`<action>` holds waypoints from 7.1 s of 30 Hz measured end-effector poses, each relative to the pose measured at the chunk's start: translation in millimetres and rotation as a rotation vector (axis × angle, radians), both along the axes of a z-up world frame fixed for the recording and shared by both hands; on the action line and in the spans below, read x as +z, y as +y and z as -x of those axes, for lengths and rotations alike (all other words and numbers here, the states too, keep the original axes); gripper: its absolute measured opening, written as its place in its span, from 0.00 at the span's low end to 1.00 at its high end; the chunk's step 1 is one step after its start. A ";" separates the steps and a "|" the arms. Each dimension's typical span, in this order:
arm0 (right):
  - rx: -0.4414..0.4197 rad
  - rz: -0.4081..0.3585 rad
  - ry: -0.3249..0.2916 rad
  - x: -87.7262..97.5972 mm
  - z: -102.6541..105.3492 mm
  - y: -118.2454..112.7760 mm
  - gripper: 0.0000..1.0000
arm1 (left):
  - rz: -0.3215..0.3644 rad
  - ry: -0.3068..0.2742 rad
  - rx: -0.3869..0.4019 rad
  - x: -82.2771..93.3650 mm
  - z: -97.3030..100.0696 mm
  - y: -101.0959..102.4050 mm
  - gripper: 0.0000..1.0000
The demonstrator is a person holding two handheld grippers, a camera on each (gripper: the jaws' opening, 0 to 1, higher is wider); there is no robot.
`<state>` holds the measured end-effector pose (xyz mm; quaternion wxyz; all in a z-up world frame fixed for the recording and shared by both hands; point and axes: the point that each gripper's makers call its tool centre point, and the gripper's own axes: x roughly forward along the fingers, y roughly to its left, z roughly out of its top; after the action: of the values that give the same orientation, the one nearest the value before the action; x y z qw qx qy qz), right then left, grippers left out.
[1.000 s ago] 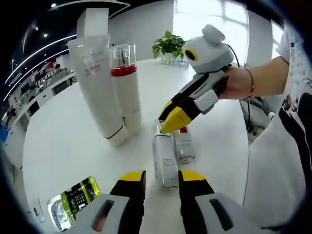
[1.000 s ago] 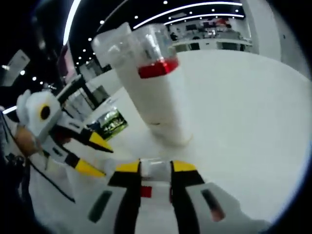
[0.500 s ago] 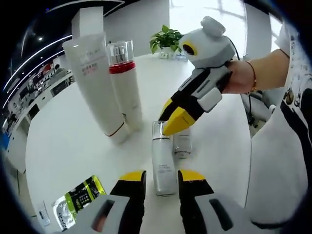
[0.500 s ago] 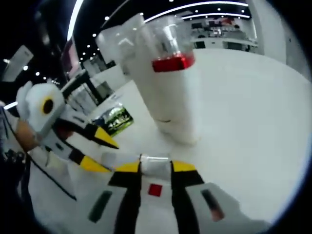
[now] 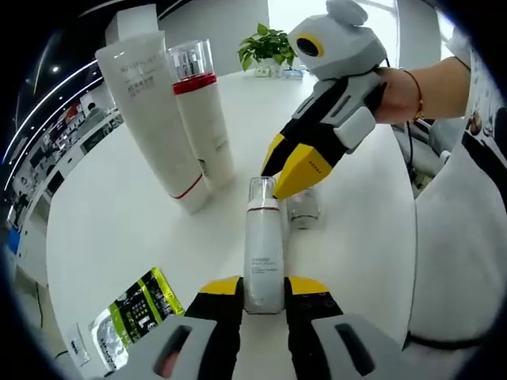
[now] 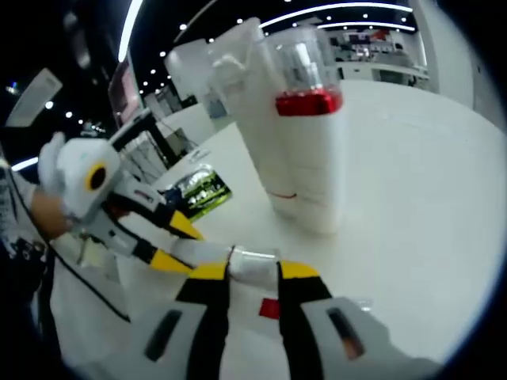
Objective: Arrange the skincare products in the storage area until every visible bottle or jar stands upright without overlapping.
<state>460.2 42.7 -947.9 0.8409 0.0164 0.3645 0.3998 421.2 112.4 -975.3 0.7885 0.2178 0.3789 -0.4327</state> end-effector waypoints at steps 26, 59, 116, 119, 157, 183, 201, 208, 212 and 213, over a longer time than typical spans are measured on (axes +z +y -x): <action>0.127 0.029 -0.060 -3.0 -0.1 6.3 0.30 | 0.132 -0.017 0.066 25.8 -6.8 9.8 0.17; 0.122 -0.339 -0.044 55.3 5.1 32.5 0.23 | 0.334 0.061 0.080 27.8 1.2 -4.6 0.18; 0.265 -0.237 -0.312 78.6 28.4 70.2 0.20 | 0.328 0.027 -0.039 32.3 12.1 -15.6 0.22; 0.114 -0.197 -0.353 74.2 1.7 54.7 0.20 | 0.292 0.000 -0.004 28.4 6.9 -6.0 0.23; 0.084 -0.151 -0.282 31.1 -4.3 35.8 0.38 | 0.249 -0.087 0.083 24.1 -22.0 -19.5 0.01; 0.149 -0.102 -0.257 21.9 8.4 31.7 0.34 | 0.104 -0.176 -0.032 11.1 -48.8 -25.6 0.02; 0.058 -0.113 -0.268 33.8 2.2 -3.1 0.31 | 0.073 -0.161 0.029 4.7 -50.9 -31.7 0.14; -0.007 -0.102 -0.275 36.2 -5.8 -22.6 0.29 | 0.084 -0.150 0.086 4.1 -58.8 -30.8 0.14; -0.015 -0.095 -0.280 36.3 -6.2 -25.3 0.29 | 0.105 -0.124 0.113 4.0 -61.0 -34.3 0.14; -0.014 -0.091 -0.280 35.7 -6.1 -25.8 0.29 | 0.106 -0.116 0.118 3.6 -61.3 -35.0 0.14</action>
<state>466.3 16.9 -912.2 0.8847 0.0009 0.2248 0.4084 482.5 77.4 -971.7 0.8437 0.1777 0.3210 -0.3918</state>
